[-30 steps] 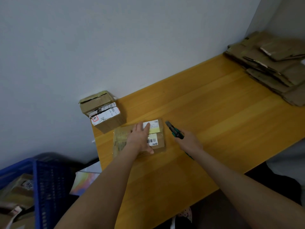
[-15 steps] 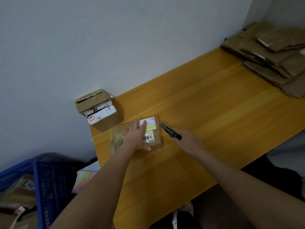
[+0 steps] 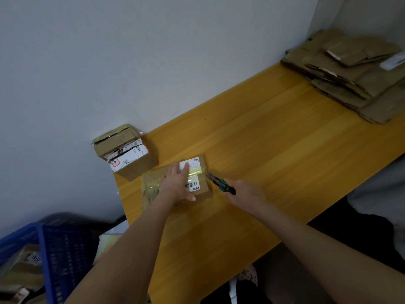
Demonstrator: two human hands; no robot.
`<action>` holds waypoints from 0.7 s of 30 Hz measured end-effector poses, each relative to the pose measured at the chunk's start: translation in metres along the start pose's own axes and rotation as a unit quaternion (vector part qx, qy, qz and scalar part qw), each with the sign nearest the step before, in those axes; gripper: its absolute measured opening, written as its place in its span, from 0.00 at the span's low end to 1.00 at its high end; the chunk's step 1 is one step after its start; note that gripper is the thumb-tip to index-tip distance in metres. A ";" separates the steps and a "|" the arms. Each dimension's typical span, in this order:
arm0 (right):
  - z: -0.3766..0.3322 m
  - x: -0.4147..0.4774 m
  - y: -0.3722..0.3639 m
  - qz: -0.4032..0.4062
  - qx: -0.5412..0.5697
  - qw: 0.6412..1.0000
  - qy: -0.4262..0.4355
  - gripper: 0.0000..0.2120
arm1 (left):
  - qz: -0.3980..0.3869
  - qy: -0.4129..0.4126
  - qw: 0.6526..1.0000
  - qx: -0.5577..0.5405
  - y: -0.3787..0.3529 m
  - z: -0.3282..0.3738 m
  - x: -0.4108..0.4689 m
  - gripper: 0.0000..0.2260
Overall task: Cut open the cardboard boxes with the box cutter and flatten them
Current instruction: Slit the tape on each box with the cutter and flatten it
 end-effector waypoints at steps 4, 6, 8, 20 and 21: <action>0.003 -0.012 -0.004 -0.022 -0.031 0.999 0.007 0.21 | -0.005 -0.002 1.000 0.002 -0.001 0.000 0.001 0.56; 0.010 -0.010 -0.001 -0.030 -0.009 0.999 -0.006 0.20 | -0.005 -0.006 1.000 0.003 -0.001 -0.001 0.000 0.56; 0.022 -0.007 0.001 -0.024 0.051 0.997 -0.044 0.21 | -0.005 -0.013 1.000 0.003 -0.001 0.000 0.000 0.56; -0.033 0.046 0.016 0.078 0.261 0.960 -0.067 0.14 | 0.055 -0.119 0.989 0.063 -0.001 0.001 -0.037 0.38; -0.044 0.055 0.011 0.068 0.255 0.962 -0.063 0.12 | 0.082 -0.109 0.990 0.037 -0.003 -0.003 -0.044 0.36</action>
Point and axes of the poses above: each hand's wrist, its own x-axis towards the middle knuckle, its own y-axis out of the back of the hand, z = x × y, the point moved 8 cm from there along x, towards the middle knuckle, and after that the axes turned 7 degrees about x, right-handed, at the moved point
